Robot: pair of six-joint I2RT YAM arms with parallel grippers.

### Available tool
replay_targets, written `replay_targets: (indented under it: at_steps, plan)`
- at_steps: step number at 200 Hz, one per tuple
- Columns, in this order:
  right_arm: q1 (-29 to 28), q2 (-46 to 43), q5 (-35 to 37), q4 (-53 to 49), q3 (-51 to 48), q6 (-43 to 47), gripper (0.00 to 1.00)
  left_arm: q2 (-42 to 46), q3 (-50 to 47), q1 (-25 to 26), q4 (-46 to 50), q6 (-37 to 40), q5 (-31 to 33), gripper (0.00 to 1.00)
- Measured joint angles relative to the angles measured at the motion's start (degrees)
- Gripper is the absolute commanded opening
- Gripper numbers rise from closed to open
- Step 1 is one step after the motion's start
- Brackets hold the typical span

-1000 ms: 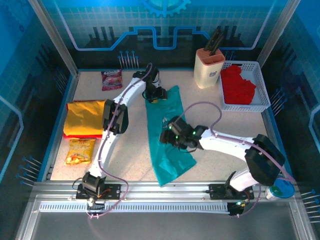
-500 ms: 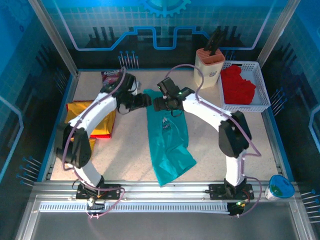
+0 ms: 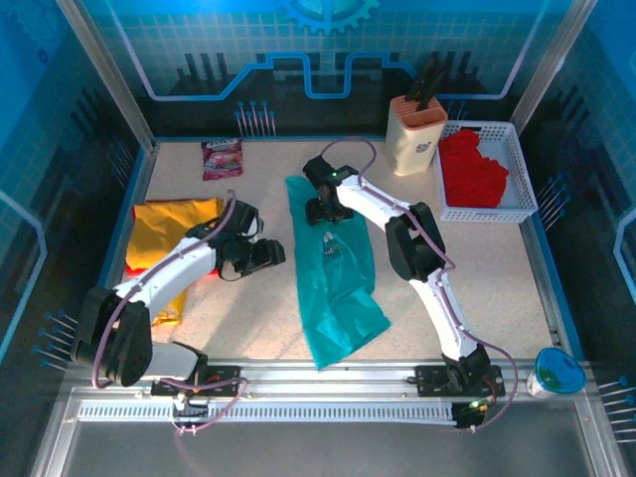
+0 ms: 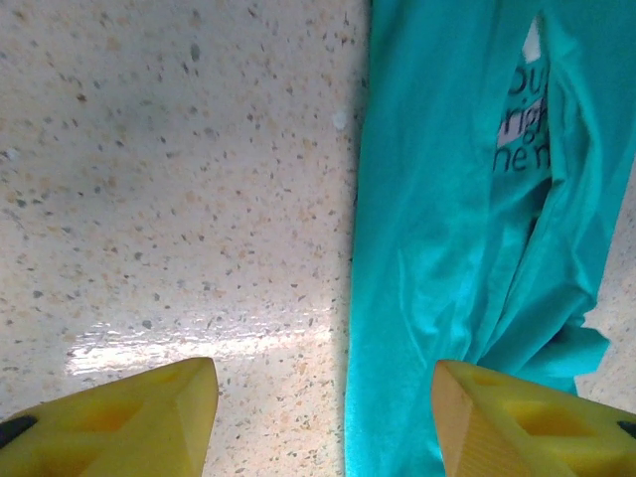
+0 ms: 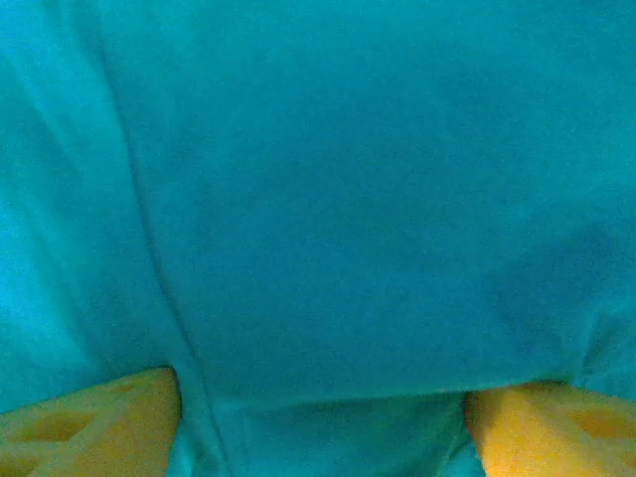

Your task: Fold and stack the t-shirts

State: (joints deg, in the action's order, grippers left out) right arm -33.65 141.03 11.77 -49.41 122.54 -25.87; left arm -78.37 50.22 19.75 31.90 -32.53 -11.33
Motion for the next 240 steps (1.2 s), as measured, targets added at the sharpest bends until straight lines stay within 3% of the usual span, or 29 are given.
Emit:
replay_targets:
  at_steps: [75, 146, 187, 240]
  plan:
    - [6.4, 10.8, -2.9, -3.4, 19.4, -2.9, 0.79, -2.9, -3.9, 6.6, -4.0, -3.8, 0.4, 0.58]
    - [9.6, 11.4, -8.9, 2.6, 20.1, -10.6, 0.83, -4.7, -6.9, 10.9, -8.0, -7.1, -2.6, 0.56]
    - [9.0, 2.5, -10.4, 11.4, 4.3, -8.6, 0.93, -4.5, -11.4, 15.2, -11.1, -11.0, -5.0, 0.54]
    - [9.0, -24.3, -11.8, 11.7, -23.7, -5.4, 0.88, 0.9, -14.8, 19.8, -11.5, -16.3, -5.5, 0.53]
